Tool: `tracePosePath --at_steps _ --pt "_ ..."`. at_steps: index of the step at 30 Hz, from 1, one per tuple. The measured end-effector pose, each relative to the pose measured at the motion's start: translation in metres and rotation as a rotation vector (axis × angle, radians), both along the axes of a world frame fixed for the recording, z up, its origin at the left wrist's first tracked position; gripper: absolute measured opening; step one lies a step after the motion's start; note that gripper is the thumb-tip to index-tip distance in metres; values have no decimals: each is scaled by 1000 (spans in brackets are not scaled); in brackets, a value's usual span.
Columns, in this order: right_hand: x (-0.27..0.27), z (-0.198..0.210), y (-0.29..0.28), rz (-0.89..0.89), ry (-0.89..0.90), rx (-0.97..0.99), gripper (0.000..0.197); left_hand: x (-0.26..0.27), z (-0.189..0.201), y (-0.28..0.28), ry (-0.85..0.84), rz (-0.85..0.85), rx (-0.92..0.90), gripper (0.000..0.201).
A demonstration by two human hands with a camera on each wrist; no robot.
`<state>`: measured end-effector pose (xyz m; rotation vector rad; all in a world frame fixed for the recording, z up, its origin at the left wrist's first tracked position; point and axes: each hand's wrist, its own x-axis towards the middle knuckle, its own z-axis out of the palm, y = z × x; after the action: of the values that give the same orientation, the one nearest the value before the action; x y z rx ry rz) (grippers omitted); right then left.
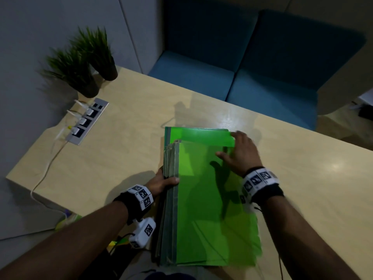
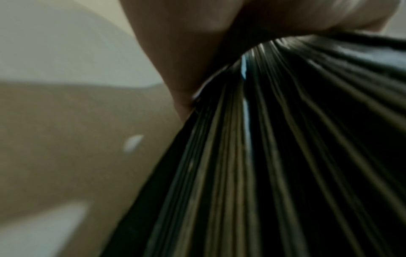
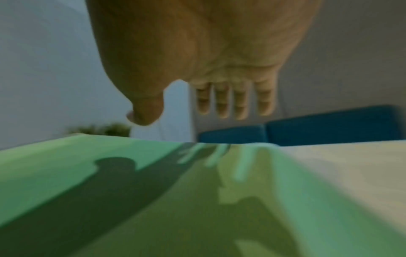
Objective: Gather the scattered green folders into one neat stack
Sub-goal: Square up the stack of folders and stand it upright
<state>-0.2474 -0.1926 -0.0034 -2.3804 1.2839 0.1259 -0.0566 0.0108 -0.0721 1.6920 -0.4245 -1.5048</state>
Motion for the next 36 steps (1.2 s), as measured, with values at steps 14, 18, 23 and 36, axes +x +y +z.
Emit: tracePosePath --at_steps 14,18,23,36 --pt "109 -9 52 399 -11 105 62 3 -12 2 12 50 25 137" --pt "89 -10 35 402 -51 239 66 2 -10 1 -29 24 5 141" --pt "-9 -35 -15 -503 -352 269 76 2 -7 0 -37 -8 32 150" --pt "-50 -25 59 -719 -686 754 49 -4 5 2 89 113 64 131"
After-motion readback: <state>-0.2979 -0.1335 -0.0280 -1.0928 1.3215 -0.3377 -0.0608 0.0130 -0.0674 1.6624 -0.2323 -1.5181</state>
